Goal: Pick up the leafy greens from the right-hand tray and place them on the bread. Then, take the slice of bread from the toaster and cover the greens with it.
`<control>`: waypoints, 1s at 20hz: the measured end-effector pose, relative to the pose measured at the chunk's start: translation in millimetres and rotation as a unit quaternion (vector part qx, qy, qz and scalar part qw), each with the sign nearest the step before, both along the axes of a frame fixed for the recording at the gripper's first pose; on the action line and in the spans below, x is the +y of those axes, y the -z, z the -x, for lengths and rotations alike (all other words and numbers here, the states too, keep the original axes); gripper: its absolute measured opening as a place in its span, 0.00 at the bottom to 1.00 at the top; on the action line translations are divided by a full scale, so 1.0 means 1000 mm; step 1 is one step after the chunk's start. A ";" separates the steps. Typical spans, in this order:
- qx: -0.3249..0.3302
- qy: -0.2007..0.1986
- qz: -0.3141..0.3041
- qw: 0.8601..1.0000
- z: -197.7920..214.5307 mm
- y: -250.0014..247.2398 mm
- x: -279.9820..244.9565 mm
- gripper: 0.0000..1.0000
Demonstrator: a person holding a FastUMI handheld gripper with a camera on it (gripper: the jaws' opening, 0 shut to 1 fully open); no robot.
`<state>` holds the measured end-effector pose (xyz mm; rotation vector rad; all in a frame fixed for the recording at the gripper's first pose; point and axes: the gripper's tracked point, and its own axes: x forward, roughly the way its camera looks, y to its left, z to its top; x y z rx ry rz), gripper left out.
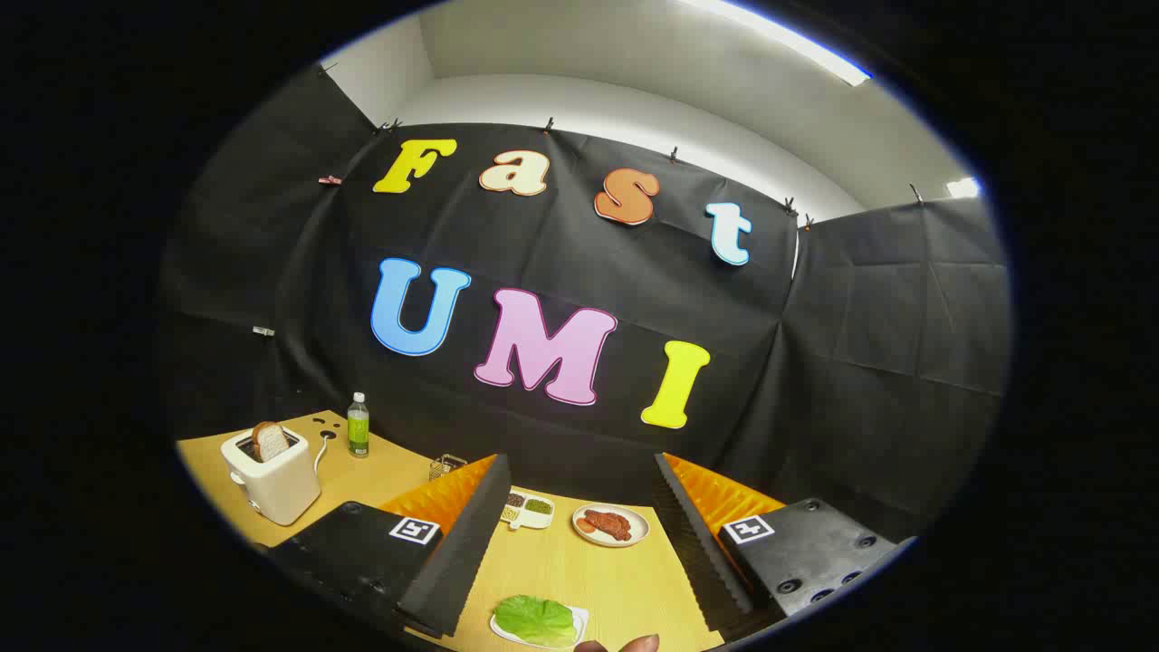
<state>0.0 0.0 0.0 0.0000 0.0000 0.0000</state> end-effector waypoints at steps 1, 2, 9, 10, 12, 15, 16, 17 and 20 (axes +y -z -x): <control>0.000 -0.001 0.001 1.000 -0.001 0.000 0.000 0.97; 0.000 -0.001 0.000 1.000 -0.001 0.001 0.000 0.97; 0.003 0.001 -0.002 1.000 -0.002 0.002 -0.002 0.97; 0.003 0.000 -0.002 1.000 -0.002 0.002 -0.002 0.97; 0.004 0.001 -0.001 1.000 -0.002 0.003 -0.002 0.97; 0.005 0.002 0.000 1.000 -0.002 0.004 -0.004 0.97; 0.006 0.002 -0.001 1.000 -0.003 0.005 -0.003 0.97; 0.008 0.003 -0.001 1.000 -0.002 0.005 -0.003 0.97; 0.010 0.004 -0.001 1.000 -0.003 0.006 -0.005 0.97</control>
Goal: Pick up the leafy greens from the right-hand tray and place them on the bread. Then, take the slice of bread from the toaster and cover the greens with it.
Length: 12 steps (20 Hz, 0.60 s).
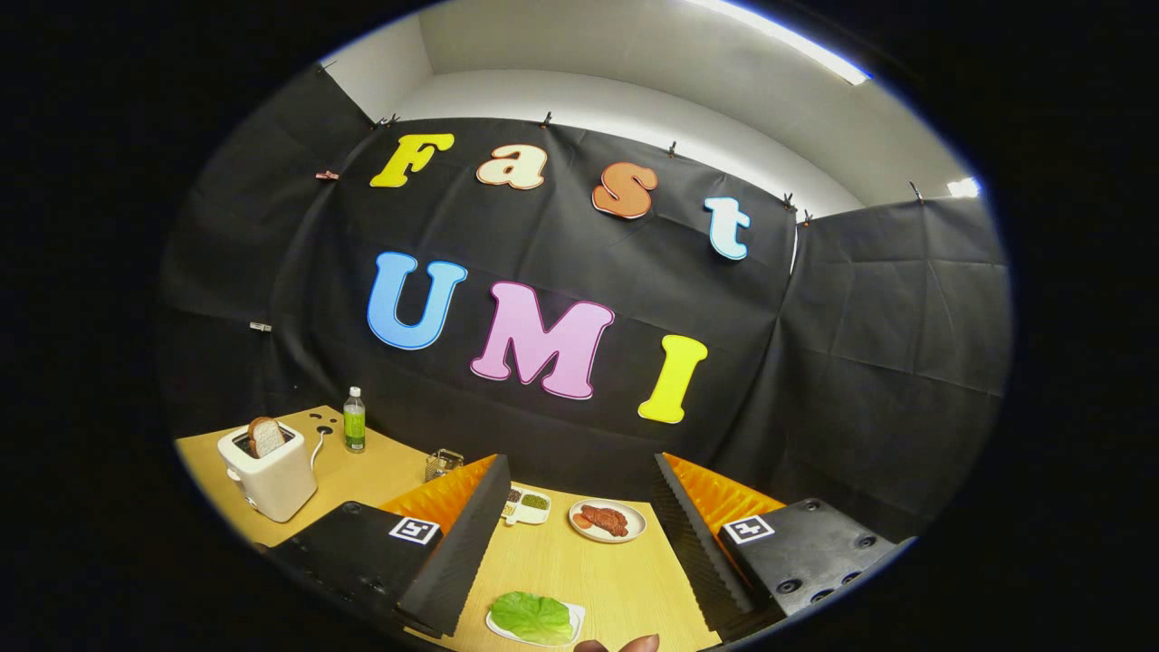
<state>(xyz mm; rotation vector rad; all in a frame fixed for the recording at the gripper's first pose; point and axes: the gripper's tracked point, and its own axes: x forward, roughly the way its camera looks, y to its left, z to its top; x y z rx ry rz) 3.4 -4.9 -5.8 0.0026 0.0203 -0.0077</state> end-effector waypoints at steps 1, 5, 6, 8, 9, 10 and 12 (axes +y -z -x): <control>0.000 0.001 0.000 1.000 0.000 -0.001 0.000 0.97; 0.001 0.000 -0.002 1.000 -0.001 0.001 -0.001 0.97; 0.003 0.000 -0.002 1.000 -0.001 0.002 -0.001 0.97; 0.004 -0.001 -0.002 1.000 -0.001 0.003 0.000 0.97; 0.005 -0.002 -0.002 1.000 -0.002 0.003 0.000 0.97; 0.005 -0.002 -0.002 1.000 -0.002 0.004 0.000 0.97; 0.004 -0.003 -0.001 1.000 -0.003 0.003 -0.001 0.97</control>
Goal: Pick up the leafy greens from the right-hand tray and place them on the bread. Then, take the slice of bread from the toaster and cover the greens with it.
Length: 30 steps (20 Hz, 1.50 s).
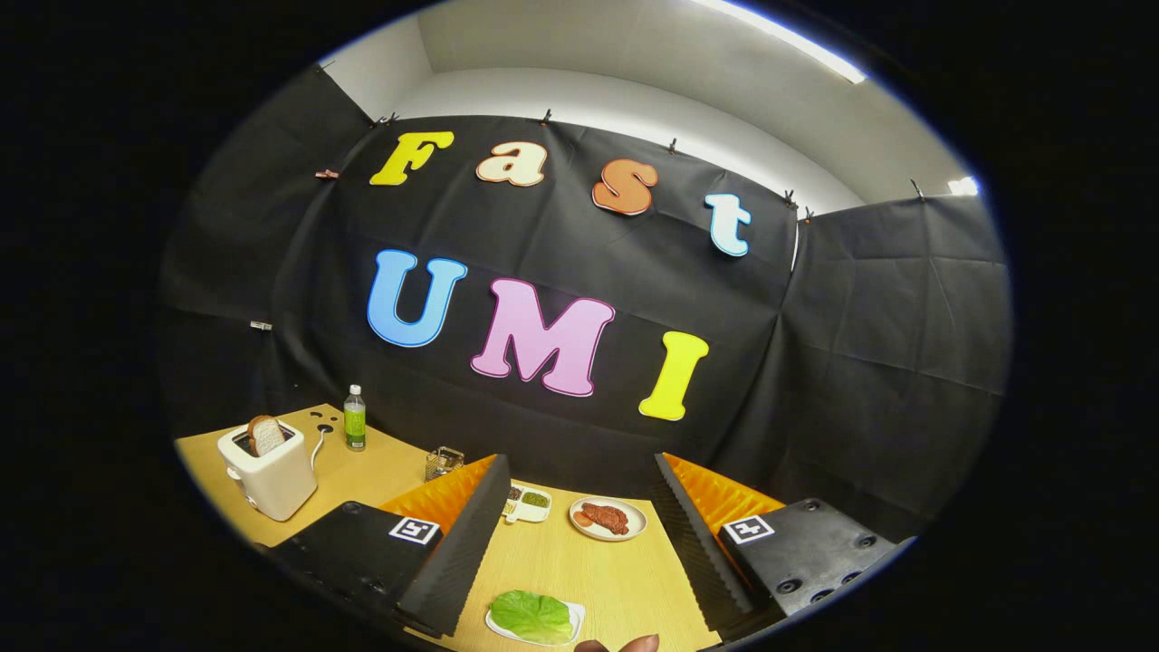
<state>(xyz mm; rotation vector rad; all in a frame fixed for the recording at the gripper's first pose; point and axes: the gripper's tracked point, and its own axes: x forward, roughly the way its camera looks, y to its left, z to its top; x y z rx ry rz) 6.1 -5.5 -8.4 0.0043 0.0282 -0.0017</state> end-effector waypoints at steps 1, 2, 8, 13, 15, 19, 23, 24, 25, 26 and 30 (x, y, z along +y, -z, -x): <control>0.000 0.000 0.000 1.000 0.000 0.000 0.000 0.97; -0.001 0.000 0.000 1.000 0.000 0.000 0.000 0.97; 0.000 -0.002 0.000 1.000 -0.003 0.001 -0.002 0.97; 0.005 -0.011 0.006 1.000 -0.005 0.010 0.000 0.97; 0.055 -0.043 0.011 0.998 -0.007 0.045 0.013 0.97; 0.203 -0.113 0.031 0.972 0.001 0.158 0.035 0.98; 0.297 -0.155 0.032 0.942 0.006 0.254 0.046 0.96; 0.318 -0.164 0.028 0.933 0.007 0.279 0.049 0.95; 0.337 -0.174 0.024 0.925 0.011 0.297 0.053 0.95; 0.352 -0.183 0.022 0.918 0.011 0.316 0.056 0.95; 0.400 -0.204 0.011 0.894 0.002 0.367 0.063 0.86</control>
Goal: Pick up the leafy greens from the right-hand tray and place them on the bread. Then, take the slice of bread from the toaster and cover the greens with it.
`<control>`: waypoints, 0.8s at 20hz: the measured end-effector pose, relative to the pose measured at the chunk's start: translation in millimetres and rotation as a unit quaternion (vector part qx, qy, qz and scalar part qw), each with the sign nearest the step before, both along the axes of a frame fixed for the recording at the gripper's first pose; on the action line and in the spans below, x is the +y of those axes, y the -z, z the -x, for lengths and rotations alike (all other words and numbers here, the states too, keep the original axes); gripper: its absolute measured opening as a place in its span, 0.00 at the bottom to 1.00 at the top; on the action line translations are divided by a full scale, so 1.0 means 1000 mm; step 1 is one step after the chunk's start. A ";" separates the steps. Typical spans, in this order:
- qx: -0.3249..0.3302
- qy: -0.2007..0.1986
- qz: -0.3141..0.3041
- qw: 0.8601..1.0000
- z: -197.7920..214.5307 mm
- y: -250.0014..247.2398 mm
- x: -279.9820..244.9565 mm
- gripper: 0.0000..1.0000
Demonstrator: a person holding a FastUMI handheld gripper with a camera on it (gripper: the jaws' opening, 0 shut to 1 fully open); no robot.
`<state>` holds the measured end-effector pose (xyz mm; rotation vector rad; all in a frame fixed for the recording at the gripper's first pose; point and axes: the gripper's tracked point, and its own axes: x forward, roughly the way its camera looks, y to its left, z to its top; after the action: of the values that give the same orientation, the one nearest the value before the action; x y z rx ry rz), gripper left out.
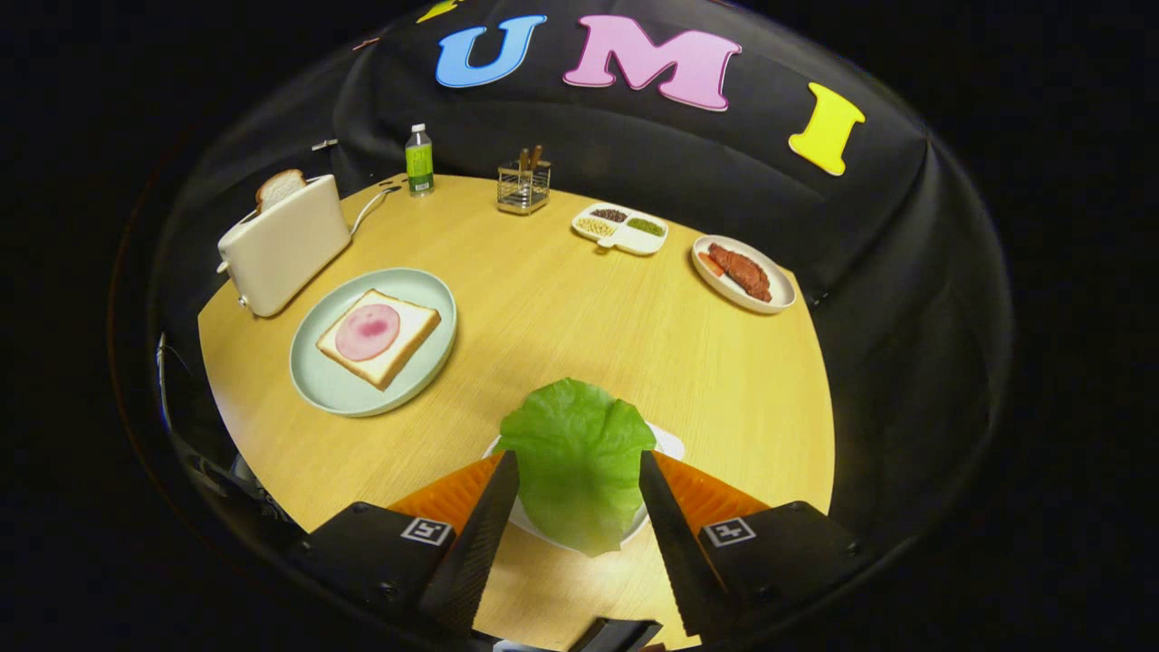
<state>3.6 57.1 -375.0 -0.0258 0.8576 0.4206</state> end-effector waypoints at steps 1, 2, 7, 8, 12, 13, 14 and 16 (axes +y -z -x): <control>0.010 -0.002 -0.004 1.000 -0.003 0.009 0.002 0.84; 0.020 -0.004 -0.004 1.000 -0.006 0.018 0.003 0.84; 0.064 -0.019 0.001 0.998 -0.009 0.057 0.010 0.72; 0.078 -0.025 0.001 0.997 -0.004 0.064 0.010 0.68; 0.096 -0.008 -0.033 0.995 -0.003 0.065 0.009 0.58; 0.088 -0.007 -0.031 0.996 -0.005 0.066 0.008 0.53; 0.085 -0.012 -0.027 0.996 -0.003 0.067 0.010 0.38; 0.083 -0.018 -0.018 0.996 -0.001 0.063 0.009 0.08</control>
<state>4.2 66.2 -438.1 0.0274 1.0137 0.4762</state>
